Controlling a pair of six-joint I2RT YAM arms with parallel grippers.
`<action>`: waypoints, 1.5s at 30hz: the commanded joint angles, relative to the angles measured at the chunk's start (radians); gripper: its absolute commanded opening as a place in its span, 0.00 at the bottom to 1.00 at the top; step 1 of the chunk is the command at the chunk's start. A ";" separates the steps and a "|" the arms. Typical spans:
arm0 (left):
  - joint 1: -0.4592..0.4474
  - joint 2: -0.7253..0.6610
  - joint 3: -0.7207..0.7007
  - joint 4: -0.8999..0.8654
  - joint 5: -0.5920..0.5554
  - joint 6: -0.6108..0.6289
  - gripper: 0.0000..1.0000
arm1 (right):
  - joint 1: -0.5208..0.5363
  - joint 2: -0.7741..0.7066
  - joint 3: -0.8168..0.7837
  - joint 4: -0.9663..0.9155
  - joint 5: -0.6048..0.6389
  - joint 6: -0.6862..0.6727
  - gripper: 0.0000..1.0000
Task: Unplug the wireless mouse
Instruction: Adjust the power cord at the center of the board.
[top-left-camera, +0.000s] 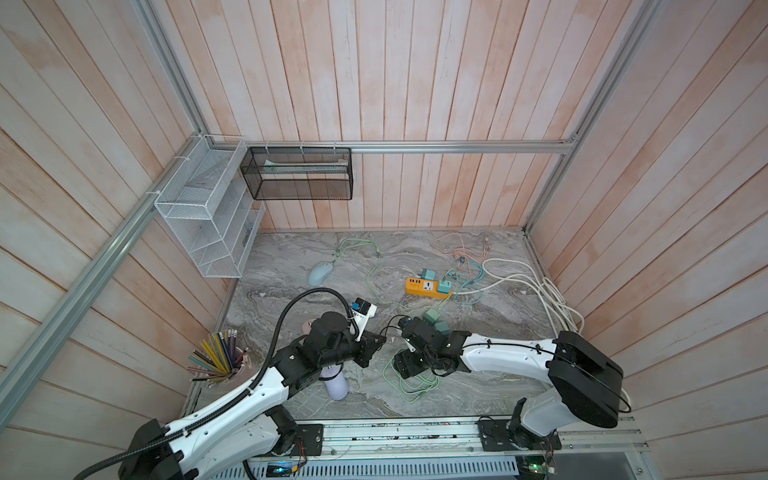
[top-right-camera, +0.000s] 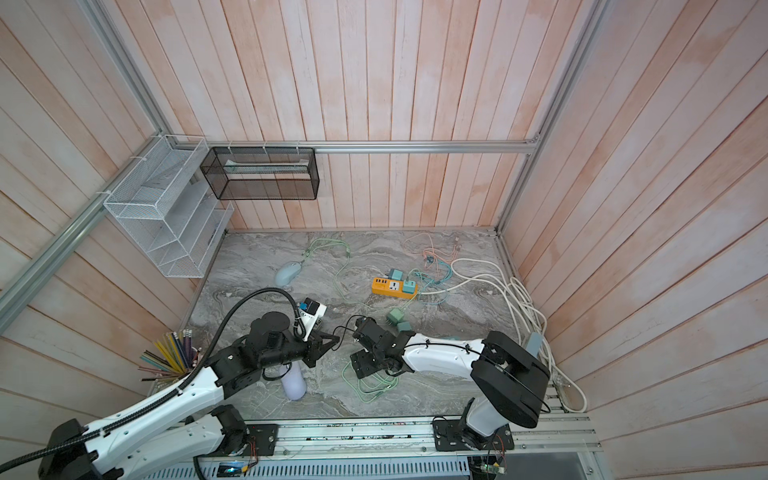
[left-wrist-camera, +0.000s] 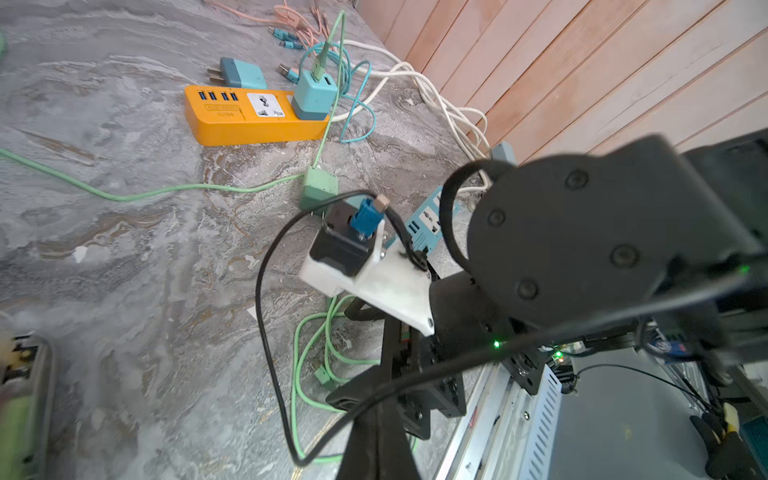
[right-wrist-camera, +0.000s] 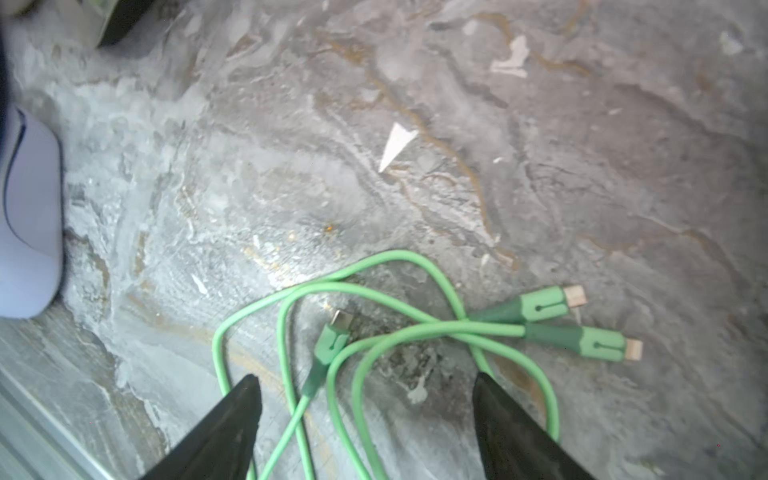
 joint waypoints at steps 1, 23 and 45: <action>0.010 -0.073 0.054 -0.168 -0.070 0.010 0.05 | 0.050 -0.015 0.056 -0.128 0.128 -0.045 0.94; 0.039 -0.179 0.088 -0.225 -0.083 0.031 0.46 | 0.026 0.204 0.057 -0.185 0.034 -0.123 0.98; 0.199 -0.203 0.088 -0.206 0.099 0.062 0.46 | -0.094 0.068 0.188 -0.272 0.016 -0.114 0.00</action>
